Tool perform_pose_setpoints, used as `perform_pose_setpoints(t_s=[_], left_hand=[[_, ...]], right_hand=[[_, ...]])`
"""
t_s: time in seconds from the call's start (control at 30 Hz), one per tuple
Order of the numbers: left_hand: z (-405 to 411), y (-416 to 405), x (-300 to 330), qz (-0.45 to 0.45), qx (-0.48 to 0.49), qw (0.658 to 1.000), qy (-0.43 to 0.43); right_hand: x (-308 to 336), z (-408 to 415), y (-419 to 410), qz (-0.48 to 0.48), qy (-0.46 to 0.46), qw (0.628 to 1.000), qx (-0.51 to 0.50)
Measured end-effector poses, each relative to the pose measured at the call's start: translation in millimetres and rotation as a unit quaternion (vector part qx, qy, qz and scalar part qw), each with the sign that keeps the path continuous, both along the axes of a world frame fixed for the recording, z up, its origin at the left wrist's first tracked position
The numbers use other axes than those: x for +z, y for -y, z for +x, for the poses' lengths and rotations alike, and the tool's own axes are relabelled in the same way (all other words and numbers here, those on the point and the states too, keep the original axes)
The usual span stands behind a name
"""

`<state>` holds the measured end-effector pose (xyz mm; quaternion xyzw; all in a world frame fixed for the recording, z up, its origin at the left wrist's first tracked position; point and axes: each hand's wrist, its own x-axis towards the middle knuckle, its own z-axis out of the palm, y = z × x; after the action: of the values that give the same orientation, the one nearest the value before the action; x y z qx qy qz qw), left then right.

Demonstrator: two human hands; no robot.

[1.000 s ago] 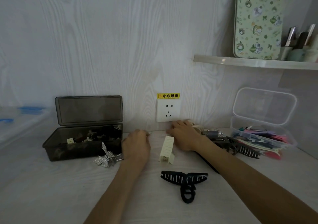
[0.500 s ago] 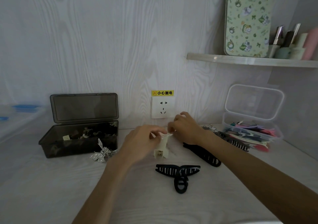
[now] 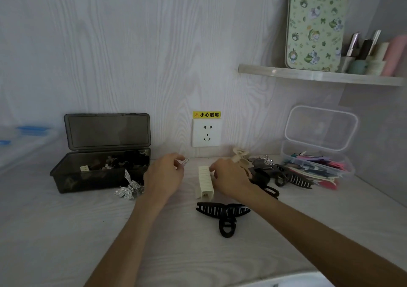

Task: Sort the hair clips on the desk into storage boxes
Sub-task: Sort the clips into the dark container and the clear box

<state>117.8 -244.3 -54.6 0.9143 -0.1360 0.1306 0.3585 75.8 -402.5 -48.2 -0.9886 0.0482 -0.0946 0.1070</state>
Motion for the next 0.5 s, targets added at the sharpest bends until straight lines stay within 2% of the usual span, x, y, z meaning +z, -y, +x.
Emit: perform_pose_setpoints(t_s=[0.13, 0.2, 0.3, 0.4, 0.5], left_hand=[[-0.1, 1.9, -3.6, 0.009, -0.001, 1.000, 0.016], [-2.0, 3.1, -0.4, -0.019, -0.005, 0.999, 0.032], [-2.9, 6.3, 9.3, -0.140, -0.011, 0.989, 0.047], [-5.3, 12.7, 21.1, -0.278, -0.040, 0.959, 0.040], [-17.5, 32.7, 35.2, -0.310, -0.078, 0.947, 0.039]], right_hand=[[6.0, 0.1, 3.2, 0.004, -0.019, 1.000, 0.012], [9.5, -3.3, 9.5, 0.036, -0.019, 0.999, 0.021], [15.3, -17.0, 22.5, 0.114, 0.036, 0.993, 0.023], [33.3, -38.7, 42.7, 0.152, 0.102, 0.983, 0.029], [56.1, -62.9, 83.9, 0.145, 0.137, 0.980, 0.015]])
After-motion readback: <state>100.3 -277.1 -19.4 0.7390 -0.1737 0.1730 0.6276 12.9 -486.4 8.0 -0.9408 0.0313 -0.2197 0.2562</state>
